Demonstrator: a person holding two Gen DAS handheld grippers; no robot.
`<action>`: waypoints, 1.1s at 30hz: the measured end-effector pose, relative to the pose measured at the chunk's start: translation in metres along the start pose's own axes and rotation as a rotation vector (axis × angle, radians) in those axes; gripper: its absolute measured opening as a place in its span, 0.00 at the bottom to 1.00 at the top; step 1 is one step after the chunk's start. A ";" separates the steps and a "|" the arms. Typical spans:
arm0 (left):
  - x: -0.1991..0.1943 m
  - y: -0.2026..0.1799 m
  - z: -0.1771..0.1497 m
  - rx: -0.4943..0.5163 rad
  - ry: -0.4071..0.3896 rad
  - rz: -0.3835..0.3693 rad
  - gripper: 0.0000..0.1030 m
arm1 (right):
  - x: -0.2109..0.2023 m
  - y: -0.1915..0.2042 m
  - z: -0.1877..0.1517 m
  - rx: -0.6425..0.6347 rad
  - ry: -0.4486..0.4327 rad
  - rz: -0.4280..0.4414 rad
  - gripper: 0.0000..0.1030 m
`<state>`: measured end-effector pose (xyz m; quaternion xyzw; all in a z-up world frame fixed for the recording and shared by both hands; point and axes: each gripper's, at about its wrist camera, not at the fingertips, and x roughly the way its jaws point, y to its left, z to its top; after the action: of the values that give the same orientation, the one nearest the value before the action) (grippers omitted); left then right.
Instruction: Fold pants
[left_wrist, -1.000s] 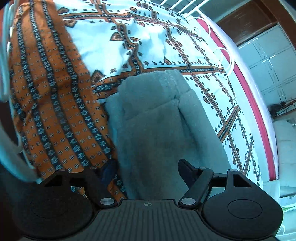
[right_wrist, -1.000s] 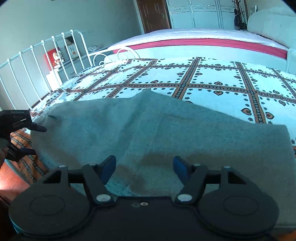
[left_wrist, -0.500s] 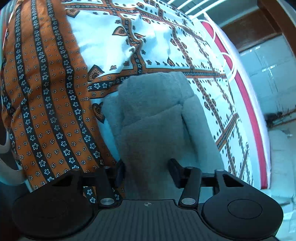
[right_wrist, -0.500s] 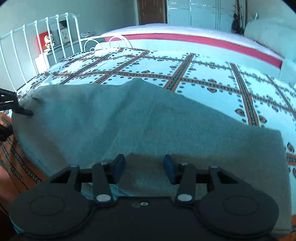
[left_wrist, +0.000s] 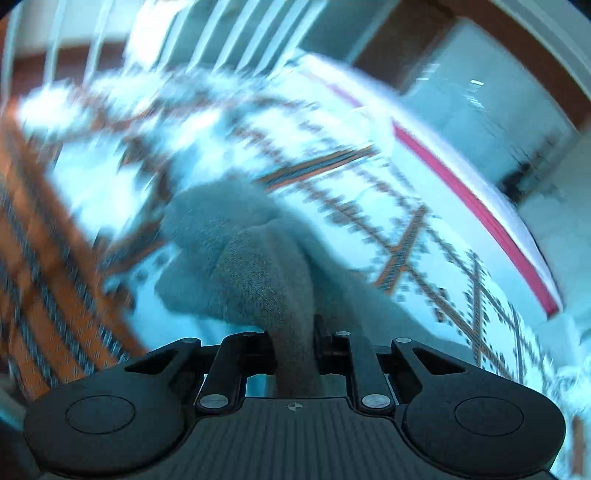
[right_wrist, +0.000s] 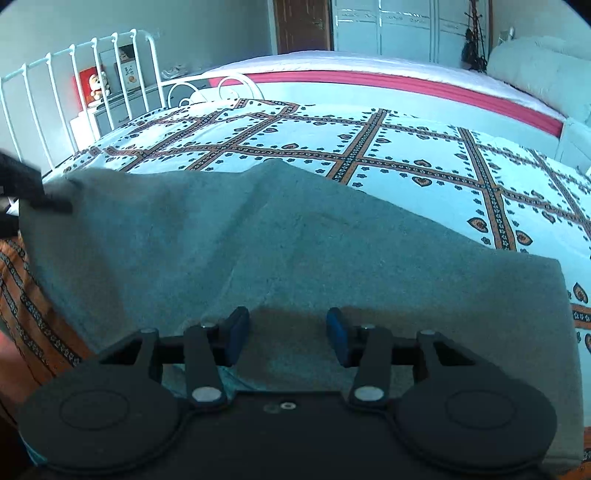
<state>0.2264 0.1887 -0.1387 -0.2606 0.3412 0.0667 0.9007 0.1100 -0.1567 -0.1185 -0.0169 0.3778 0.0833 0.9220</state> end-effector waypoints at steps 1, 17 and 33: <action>-0.008 -0.014 0.000 0.063 -0.033 -0.025 0.16 | 0.000 0.000 -0.001 -0.001 -0.001 0.001 0.38; -0.030 -0.214 -0.126 0.722 0.148 -0.489 0.16 | -0.029 -0.056 -0.015 0.114 -0.008 -0.113 0.32; -0.073 -0.264 -0.201 1.035 0.177 -0.512 0.83 | -0.089 -0.162 -0.041 0.426 -0.055 -0.209 0.35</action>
<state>0.1332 -0.1368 -0.1066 0.1346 0.3294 -0.3505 0.8663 0.0464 -0.3328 -0.0905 0.1411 0.3577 -0.0939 0.9183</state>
